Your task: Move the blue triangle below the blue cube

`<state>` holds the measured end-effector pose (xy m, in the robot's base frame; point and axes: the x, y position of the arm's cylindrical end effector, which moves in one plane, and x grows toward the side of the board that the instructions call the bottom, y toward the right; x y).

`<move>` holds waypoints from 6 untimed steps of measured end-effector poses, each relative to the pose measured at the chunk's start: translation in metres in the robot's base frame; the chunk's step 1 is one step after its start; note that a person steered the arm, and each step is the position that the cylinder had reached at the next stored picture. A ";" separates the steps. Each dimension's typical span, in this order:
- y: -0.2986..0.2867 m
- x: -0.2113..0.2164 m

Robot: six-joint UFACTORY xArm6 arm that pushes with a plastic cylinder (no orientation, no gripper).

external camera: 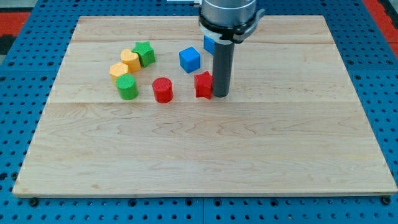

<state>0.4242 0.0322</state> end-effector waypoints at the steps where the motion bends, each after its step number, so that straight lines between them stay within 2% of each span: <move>1: 0.064 -0.003; 2: 0.101 -0.060; 3: 0.095 -0.138; 4: 0.038 -0.179; 5: -0.007 -0.182; 6: 0.006 -0.138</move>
<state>0.2862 0.0378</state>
